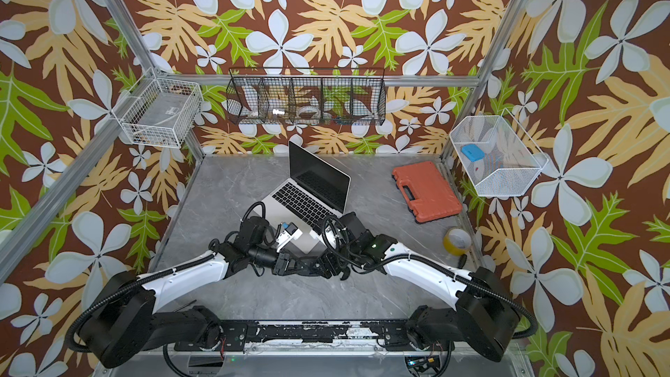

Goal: Insert the wireless mouse receiver into the laptop
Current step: Adjust the mouse as needed.

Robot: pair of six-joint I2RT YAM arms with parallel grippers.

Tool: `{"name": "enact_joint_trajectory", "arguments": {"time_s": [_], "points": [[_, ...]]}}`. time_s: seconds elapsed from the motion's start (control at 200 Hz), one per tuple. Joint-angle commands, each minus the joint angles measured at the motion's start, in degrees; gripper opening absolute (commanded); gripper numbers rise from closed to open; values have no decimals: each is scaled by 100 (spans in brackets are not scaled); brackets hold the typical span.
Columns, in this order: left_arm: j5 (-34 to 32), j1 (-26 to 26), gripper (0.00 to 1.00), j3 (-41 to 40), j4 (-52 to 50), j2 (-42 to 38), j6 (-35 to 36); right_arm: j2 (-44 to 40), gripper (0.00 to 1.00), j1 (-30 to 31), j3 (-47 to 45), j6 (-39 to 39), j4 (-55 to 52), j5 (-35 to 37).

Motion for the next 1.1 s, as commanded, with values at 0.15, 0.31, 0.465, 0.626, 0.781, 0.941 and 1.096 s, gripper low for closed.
{"name": "enact_joint_trajectory", "arguments": {"time_s": [0.15,0.31,0.465,0.626,0.781,0.941,1.096], "points": [[244,-5,0,12,376,-147,-235,-37,21,6,-157,167,414,-1369],[330,-5,9,-303,1480,-329,-1121,-228,6,5,-322,383,620,-1448],[225,-13,71,-1335,5644,-710,-3989,-661,6,0,-732,1010,1547,-819],[-214,-279,83,-1650,7128,-808,-4826,-1183,6,-2,-1177,1688,2600,-126],[-636,-497,78,-1785,7021,-1131,-4547,-1529,7,-1,-1374,2037,2982,97],[-872,-544,61,-1849,6753,-1388,-4283,-1654,7,-3,-1450,2287,3142,175],[-916,-644,60,-1888,6560,-1422,-4098,-1624,7,0,-1451,2539,3473,111]]}}
